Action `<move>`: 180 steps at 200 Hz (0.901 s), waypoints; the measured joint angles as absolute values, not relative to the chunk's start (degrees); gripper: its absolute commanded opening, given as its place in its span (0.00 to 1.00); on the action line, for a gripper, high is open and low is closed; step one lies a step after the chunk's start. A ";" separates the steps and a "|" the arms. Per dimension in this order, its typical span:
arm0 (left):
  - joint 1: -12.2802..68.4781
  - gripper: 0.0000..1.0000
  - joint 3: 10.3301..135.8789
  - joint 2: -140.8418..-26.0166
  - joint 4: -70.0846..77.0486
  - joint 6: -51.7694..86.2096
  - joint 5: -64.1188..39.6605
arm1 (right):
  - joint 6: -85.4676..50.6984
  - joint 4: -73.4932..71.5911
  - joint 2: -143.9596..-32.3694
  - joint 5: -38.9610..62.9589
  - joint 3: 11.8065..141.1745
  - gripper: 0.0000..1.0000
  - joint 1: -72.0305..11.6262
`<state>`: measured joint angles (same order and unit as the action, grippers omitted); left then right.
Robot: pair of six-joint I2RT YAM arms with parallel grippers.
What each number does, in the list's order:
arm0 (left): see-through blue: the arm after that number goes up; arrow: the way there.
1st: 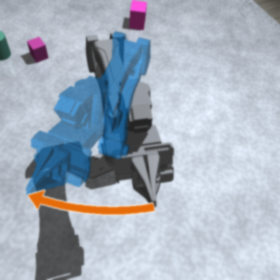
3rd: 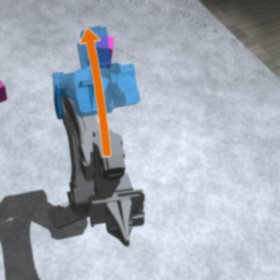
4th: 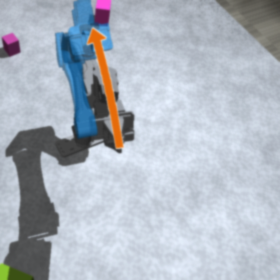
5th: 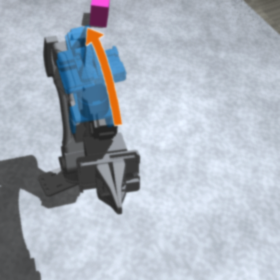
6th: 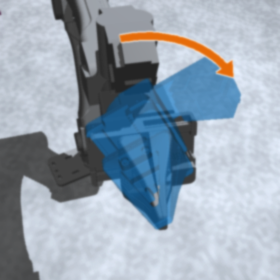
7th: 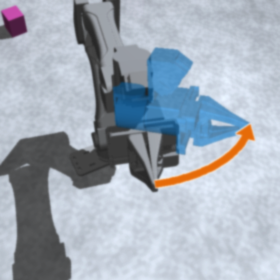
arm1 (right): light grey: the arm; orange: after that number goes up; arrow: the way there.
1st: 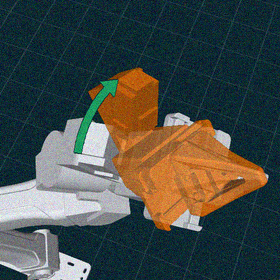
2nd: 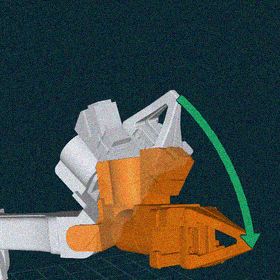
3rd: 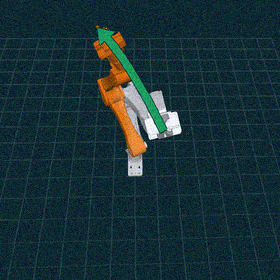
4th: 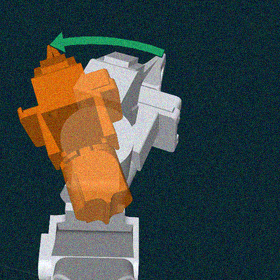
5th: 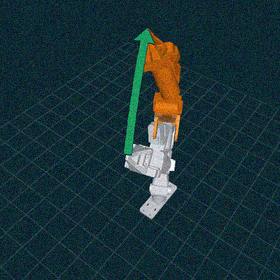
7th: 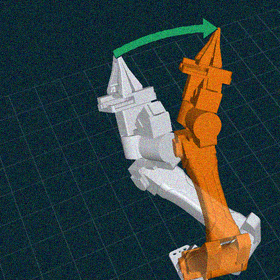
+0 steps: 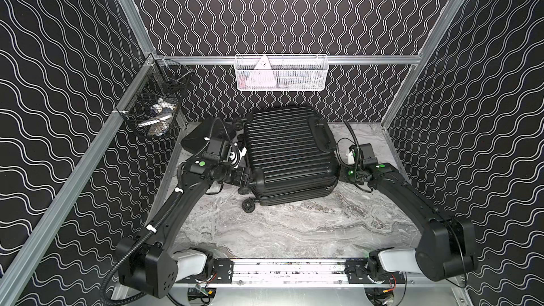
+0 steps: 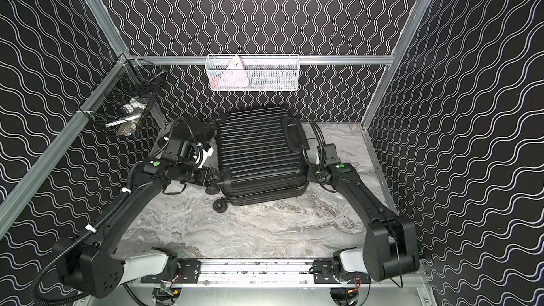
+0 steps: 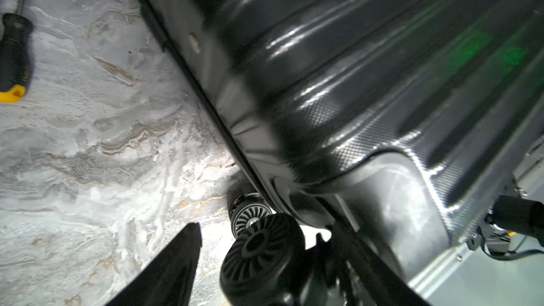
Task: Close the suitcase zippers
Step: Adjust the suitcase at the center of the board, then adjust the zipper on the suitcase.
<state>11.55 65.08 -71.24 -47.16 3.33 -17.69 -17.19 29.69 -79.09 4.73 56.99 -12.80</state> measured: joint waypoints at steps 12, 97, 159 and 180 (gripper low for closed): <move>11.55 0.76 64.36 -70.37 -47.07 3.36 -17.32 | -17.08 29.63 -78.50 5.48 57.19 0.27 -12.78; 11.60 0.76 56.69 -62.46 -39.13 4.89 -8.78 | -25.04 23.27 -64.27 20.10 40.32 0.21 -12.86; 11.60 0.76 55.13 -61.82 -36.82 4.86 -7.70 | -27.99 17.87 -65.69 22.94 38.98 0.21 -12.86; 11.60 0.76 54.83 -61.82 -36.18 4.86 -7.68 | -29.17 16.49 -65.87 22.94 38.41 0.21 -12.86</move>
<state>11.60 54.83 -61.82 -36.18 4.86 -7.68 -29.17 16.49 -65.87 22.94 38.41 -12.86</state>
